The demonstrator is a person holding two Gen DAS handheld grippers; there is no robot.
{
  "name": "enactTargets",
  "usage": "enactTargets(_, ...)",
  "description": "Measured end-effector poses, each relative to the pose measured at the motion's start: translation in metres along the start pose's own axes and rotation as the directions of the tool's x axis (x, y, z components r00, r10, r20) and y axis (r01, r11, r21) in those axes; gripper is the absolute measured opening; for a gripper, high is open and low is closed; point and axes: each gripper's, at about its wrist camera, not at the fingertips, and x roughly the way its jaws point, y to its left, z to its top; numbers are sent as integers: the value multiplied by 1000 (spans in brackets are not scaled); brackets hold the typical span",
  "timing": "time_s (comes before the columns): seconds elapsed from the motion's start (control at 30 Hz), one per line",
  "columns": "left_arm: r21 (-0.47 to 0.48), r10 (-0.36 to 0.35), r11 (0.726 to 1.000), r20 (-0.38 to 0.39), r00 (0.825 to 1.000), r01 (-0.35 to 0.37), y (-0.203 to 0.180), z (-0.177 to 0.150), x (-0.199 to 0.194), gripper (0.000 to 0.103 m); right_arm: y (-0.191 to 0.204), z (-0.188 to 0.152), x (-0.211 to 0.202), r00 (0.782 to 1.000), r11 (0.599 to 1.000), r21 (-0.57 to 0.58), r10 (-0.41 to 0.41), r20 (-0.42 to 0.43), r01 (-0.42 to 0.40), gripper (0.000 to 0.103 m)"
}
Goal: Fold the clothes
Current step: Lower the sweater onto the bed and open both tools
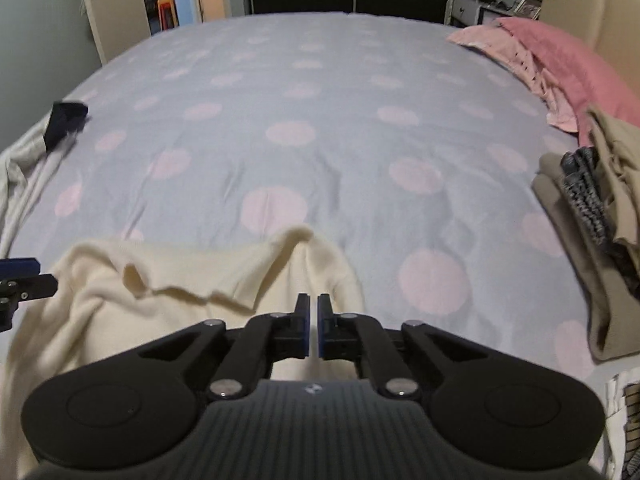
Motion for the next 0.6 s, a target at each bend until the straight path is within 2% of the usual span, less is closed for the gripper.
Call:
enactTargets(0.2,-30,-23,999,-32,999,22,2,-1,36,27,8,0,31,1000,1000,-20,18,-26,-19,4)
enactTargets(0.4,-44,-35,998,-51,998,33,2,1,57,27,24,1,69,994,997,-44,53,-98,-57,4)
enactTargets(0.5,-78,-52,996,-20,998,51,5,6,59,27,34,6,75,996,997,-53,57,-63,-60,4)
enactTargets(0.6,-141,-36,989,61,997,45,11,11,55,27,36,18,71,994,994,-10,108,9,-108,6)
